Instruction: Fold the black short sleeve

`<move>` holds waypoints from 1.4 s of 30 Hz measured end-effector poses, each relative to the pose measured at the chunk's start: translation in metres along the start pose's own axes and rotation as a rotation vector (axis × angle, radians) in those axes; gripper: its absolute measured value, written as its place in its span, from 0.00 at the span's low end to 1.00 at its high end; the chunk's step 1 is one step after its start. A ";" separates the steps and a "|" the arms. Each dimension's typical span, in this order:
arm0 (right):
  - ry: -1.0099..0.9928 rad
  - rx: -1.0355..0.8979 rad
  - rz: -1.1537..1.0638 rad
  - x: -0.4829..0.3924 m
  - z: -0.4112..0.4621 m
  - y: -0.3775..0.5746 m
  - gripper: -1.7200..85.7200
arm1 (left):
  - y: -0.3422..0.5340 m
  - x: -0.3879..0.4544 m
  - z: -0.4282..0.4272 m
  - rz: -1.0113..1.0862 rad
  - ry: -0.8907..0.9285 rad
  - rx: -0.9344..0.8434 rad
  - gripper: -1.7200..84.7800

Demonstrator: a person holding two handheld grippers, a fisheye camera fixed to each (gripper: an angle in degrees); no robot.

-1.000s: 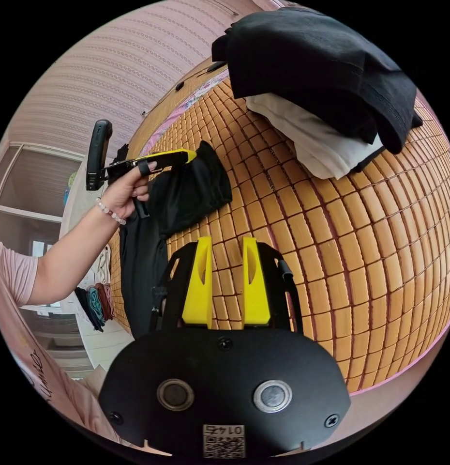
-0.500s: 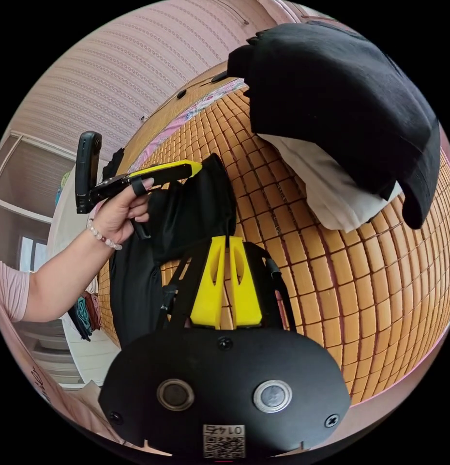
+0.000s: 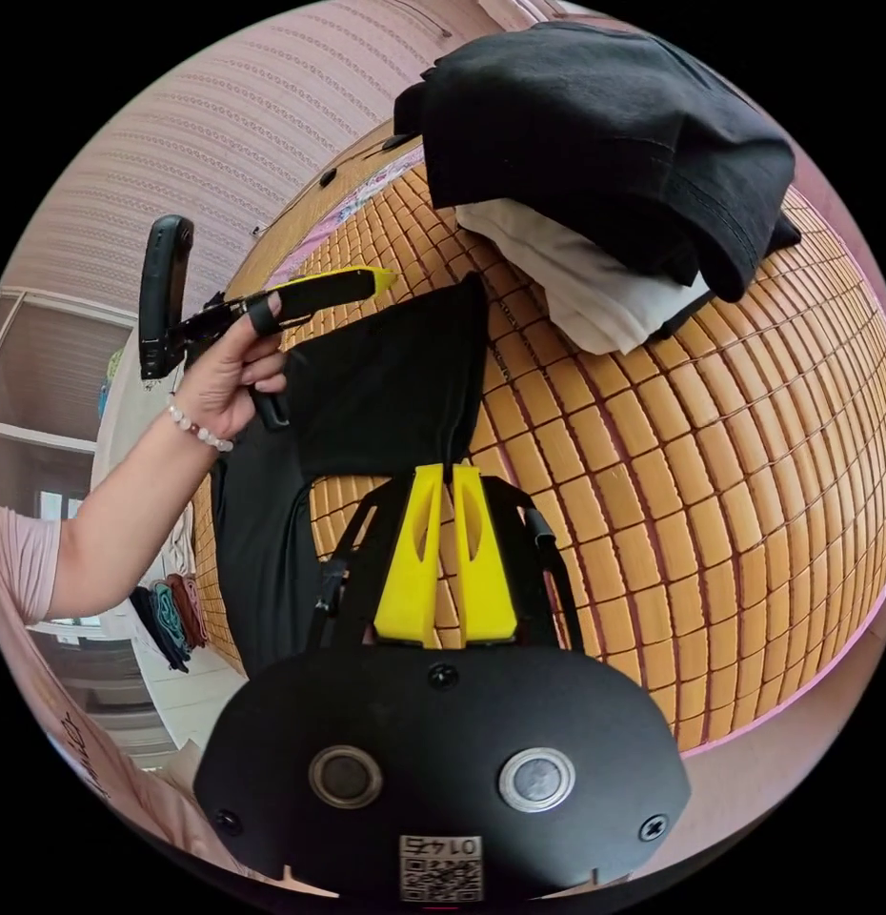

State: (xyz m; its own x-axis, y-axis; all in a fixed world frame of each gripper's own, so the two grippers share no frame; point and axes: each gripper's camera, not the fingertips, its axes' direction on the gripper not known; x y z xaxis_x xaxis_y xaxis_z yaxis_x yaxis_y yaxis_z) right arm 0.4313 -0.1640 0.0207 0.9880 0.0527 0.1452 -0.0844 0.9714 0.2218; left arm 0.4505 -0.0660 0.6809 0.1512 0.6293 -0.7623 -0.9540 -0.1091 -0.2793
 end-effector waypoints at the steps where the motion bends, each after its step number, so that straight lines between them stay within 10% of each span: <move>1: 0.007 0.001 -0.013 -0.005 0.000 0.000 0.03 | 0.011 -0.006 -0.011 -0.021 -0.002 0.025 0.02; 10: 0.083 -0.046 -0.145 -0.071 0.016 0.003 0.03 | 0.260 -0.084 -0.131 -0.434 -0.260 0.053 0.01; 21: -0.126 -0.345 -0.896 -0.351 0.171 -0.025 0.05 | 0.517 -0.111 -0.143 -0.868 -0.330 0.217 0.01; 42: -0.058 -0.348 -1.049 -0.617 0.325 -0.051 0.08 | 0.647 -0.192 -0.053 -0.892 -0.355 0.298 0.01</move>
State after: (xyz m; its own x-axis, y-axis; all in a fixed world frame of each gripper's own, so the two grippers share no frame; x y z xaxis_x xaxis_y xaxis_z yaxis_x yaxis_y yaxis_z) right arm -0.2157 -0.3208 0.2331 0.5392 -0.8373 0.0909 0.8416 0.5398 -0.0203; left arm -0.1822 -0.2983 0.6155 0.8026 0.5856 -0.1138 -0.5630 0.6806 -0.4687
